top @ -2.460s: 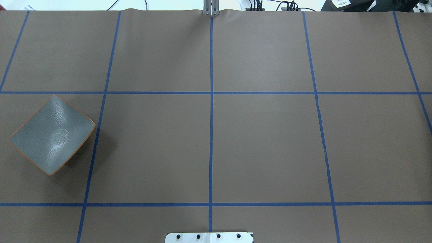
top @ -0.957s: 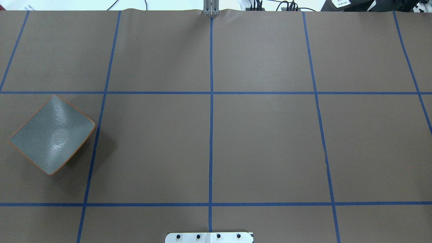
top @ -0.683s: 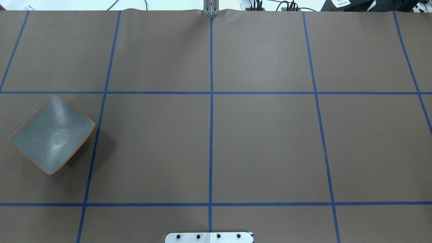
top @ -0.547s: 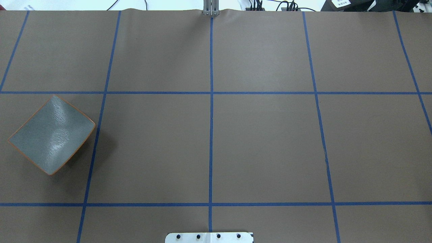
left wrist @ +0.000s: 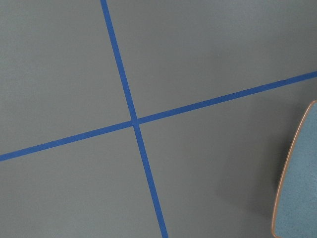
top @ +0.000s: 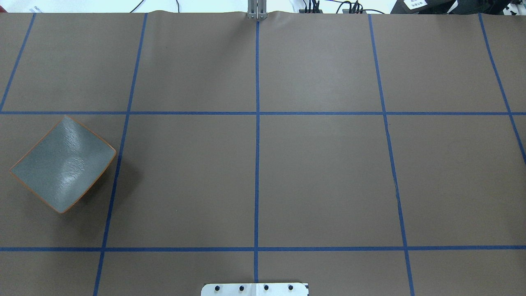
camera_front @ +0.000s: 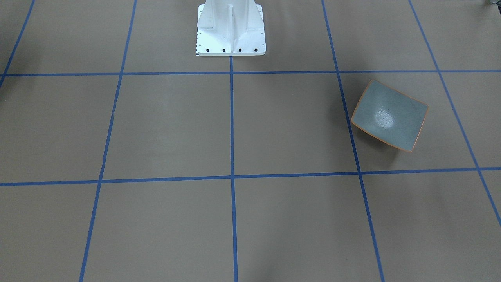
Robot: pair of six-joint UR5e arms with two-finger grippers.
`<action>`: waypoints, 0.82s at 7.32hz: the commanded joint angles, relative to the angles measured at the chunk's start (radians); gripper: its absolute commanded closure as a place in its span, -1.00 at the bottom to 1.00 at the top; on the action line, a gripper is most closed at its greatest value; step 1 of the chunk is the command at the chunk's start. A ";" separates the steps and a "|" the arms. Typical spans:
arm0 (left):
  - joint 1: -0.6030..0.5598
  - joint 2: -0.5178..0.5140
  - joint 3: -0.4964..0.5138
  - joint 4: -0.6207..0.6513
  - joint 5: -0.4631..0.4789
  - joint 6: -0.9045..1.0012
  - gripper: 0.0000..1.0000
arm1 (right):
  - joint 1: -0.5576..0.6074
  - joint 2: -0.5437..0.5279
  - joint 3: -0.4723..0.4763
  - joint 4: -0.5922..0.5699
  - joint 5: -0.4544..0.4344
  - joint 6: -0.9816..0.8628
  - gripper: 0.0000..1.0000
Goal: Transfer all bananas from basket to plate
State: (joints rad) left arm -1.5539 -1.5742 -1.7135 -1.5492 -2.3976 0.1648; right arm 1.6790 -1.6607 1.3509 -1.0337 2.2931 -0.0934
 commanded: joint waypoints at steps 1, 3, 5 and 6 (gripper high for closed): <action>0.000 0.000 -0.002 -0.034 0.000 0.005 -1.00 | 0.011 0.021 0.060 -0.005 -0.001 0.015 1.00; 0.000 0.000 0.015 -0.174 0.011 -0.002 -1.00 | 0.014 0.074 0.066 -0.005 0.002 0.017 1.00; 0.000 -0.041 0.018 -0.250 0.012 -0.004 -1.00 | -0.030 0.151 0.074 0.001 0.012 0.195 1.00; 0.000 -0.055 0.011 -0.256 0.011 -0.004 -1.00 | -0.092 0.185 0.111 0.001 0.006 0.301 1.00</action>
State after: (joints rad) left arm -1.5539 -1.6075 -1.6993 -1.7792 -2.3867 0.1614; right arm 1.6490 -1.5217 1.4309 -1.0346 2.3009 0.0789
